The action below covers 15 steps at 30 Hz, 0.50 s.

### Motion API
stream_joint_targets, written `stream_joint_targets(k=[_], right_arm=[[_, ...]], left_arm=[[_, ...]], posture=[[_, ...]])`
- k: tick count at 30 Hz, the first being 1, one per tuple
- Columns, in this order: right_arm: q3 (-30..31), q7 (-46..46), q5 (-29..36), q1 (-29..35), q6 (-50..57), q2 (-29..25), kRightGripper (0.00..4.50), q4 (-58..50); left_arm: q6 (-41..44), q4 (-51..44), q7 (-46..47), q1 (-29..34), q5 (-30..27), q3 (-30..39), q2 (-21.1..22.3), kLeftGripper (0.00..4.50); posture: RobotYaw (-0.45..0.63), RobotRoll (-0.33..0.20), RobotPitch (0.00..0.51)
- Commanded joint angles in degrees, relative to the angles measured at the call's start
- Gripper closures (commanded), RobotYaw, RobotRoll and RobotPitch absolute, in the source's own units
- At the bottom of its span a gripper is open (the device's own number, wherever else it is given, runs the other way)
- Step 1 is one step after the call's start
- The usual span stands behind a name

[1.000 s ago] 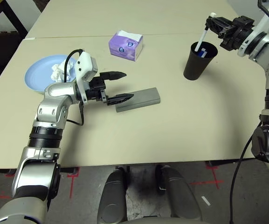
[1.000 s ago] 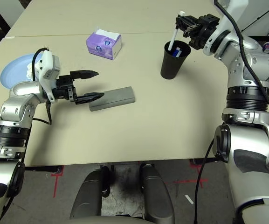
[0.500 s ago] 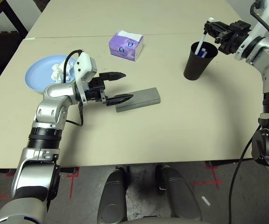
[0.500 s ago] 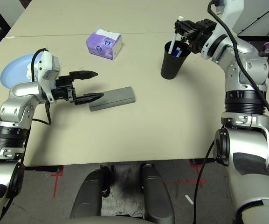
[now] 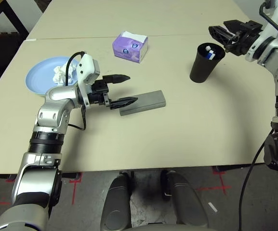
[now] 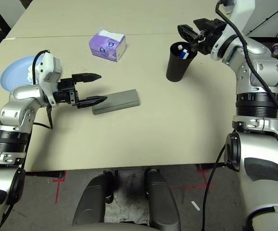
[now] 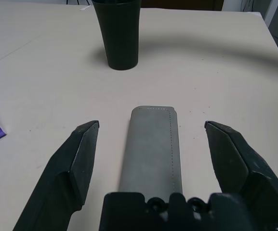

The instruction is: Organize and tidy the items on the table.

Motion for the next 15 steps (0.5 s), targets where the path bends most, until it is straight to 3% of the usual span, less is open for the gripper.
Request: stream_joint_targets(k=[1, 9, 15], right_arm=[[0.4, -0.3, -0.2, 0.5, 0.3, -0.9, 0.03, -0.9], [-3.4, -1.9, 2.5, -0.2, -7.6, 2.3, 0.03, 1.1], [-7.0, -12.9, -0.7, 6.5, -21.5, 7.0, 0.03, 4.1]], left_arm=[[0.1, -0.5, -0.6, -0.2, -0.3, -0.3, 0.5, 0.0], [-0.2, -0.1, 2.8, -0.4, -0.7, 2.4, 0.4, 0.0], [-4.6, -2.2, 22.0, 3.1, 1.0, 12.6, -2.1, 0.0]], posture=[[-0.05, 0.0, 0.183], [-0.05, 0.0, 0.187], [-0.04, 0.0, 0.189]])
